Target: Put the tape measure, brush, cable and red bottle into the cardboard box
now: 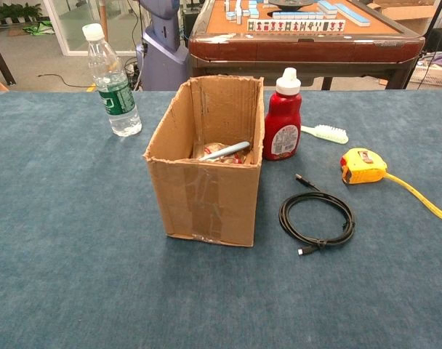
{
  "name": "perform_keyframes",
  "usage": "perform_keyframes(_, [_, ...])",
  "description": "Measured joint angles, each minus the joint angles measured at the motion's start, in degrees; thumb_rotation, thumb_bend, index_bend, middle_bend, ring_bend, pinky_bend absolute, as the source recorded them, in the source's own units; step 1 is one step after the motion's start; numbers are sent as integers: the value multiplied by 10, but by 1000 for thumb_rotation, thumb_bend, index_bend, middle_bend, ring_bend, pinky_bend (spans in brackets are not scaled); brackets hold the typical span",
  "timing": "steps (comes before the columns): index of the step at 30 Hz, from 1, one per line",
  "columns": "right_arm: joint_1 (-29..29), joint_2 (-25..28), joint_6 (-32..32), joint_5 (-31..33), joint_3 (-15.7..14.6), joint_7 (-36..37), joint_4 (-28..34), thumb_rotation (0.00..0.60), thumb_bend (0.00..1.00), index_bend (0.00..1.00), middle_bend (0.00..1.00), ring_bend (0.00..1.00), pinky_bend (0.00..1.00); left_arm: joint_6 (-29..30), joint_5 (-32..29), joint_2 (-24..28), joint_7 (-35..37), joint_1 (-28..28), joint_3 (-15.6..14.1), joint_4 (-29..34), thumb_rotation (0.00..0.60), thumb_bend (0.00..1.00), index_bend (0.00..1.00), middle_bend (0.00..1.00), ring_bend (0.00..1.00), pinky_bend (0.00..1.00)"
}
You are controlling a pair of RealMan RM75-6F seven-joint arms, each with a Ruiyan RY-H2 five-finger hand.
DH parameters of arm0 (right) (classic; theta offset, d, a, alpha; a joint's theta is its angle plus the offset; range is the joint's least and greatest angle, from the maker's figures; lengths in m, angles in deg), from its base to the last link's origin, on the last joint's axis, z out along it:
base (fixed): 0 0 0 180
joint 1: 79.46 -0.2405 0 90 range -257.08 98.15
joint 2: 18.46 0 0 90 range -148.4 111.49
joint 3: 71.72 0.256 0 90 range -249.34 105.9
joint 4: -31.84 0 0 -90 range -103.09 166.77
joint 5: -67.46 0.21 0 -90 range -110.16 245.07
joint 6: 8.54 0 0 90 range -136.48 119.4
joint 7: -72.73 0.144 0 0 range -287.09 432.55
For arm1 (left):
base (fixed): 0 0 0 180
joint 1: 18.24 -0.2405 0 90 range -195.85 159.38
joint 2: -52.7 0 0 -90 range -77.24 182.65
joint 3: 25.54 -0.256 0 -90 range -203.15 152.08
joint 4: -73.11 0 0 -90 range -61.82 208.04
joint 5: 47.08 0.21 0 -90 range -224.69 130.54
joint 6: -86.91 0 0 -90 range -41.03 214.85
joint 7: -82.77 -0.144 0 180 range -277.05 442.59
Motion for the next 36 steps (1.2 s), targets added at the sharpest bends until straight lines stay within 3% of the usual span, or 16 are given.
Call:
perform_keyframes(7, [-84, -5, -119, 86, 28, -60, -9, 600, 0, 208, 216, 184, 365, -6, -8, 2, -3, 1, 0, 3, 600, 354, 335, 406, 346, 550])
perform_keyframes(16, [-174, -56, -225, 172, 40, -102, -63, 600, 0, 204, 199, 170, 349, -6, -14, 7, 2, -2, 2, 9, 600, 354, 335, 406, 346, 550])
perform_keyframes(36, [-247, -146, -283, 211, -9, -143, -144, 600, 0, 204, 199, 170, 347, -4, -20, 15, 7, -7, 4, 18, 600, 354, 335, 406, 346, 550])
